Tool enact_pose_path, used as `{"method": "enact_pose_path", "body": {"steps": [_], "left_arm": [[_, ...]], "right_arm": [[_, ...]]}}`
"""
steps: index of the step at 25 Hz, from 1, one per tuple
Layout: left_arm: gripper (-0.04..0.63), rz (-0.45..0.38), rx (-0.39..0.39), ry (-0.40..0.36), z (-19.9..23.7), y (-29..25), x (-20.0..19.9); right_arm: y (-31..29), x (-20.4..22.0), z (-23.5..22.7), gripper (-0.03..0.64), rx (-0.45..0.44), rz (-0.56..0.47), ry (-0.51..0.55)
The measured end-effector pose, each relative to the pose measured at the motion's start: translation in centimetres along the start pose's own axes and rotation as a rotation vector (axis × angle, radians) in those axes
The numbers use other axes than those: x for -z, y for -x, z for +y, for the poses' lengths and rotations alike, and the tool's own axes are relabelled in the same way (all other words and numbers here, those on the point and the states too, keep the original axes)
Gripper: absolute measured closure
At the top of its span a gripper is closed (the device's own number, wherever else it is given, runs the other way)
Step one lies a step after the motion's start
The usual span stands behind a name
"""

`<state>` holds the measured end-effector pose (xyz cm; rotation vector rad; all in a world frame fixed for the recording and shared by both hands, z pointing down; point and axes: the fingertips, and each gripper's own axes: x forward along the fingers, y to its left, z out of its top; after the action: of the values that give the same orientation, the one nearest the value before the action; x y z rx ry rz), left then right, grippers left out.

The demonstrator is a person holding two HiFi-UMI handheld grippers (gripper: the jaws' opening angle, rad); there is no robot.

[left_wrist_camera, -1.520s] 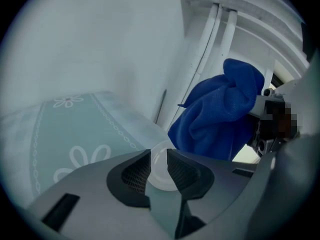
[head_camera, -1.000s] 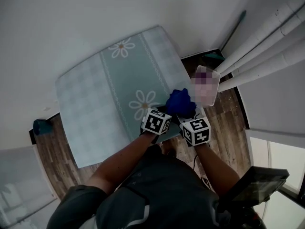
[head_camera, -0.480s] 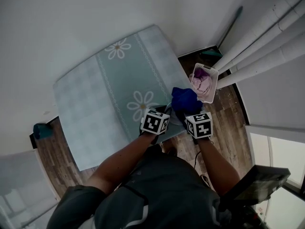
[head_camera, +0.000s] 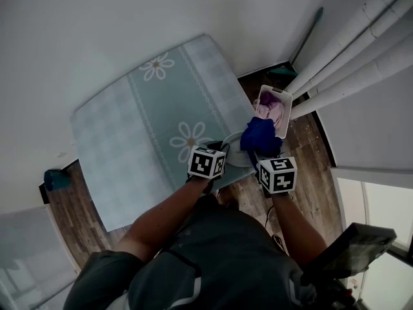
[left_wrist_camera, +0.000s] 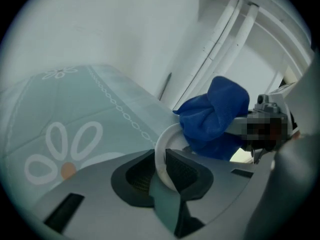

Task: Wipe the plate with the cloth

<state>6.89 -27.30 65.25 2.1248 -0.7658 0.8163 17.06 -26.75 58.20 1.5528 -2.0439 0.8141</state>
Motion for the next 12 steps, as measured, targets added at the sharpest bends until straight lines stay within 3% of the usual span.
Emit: {"method": "enact_pose_path", "body": {"steps": [5, 9, 12], "left_arm": [[0.521, -0.007, -0.001, 0.015, 0.1, 0.2, 0.2], [0.522, 0.015, 0.004, 0.011, 0.1, 0.1, 0.2], [0.522, 0.026, -0.006, 0.01, 0.3, 0.2, 0.4]], "right_arm": [[-2.3, 1.4, 7.0, 0.488, -0.187, 0.06, 0.033], [-3.5, 4.2, 6.4, 0.488, -0.182, 0.165, -0.025], [-2.8, 5.2, 4.8, 0.488, -0.142, 0.183, 0.026]]}}
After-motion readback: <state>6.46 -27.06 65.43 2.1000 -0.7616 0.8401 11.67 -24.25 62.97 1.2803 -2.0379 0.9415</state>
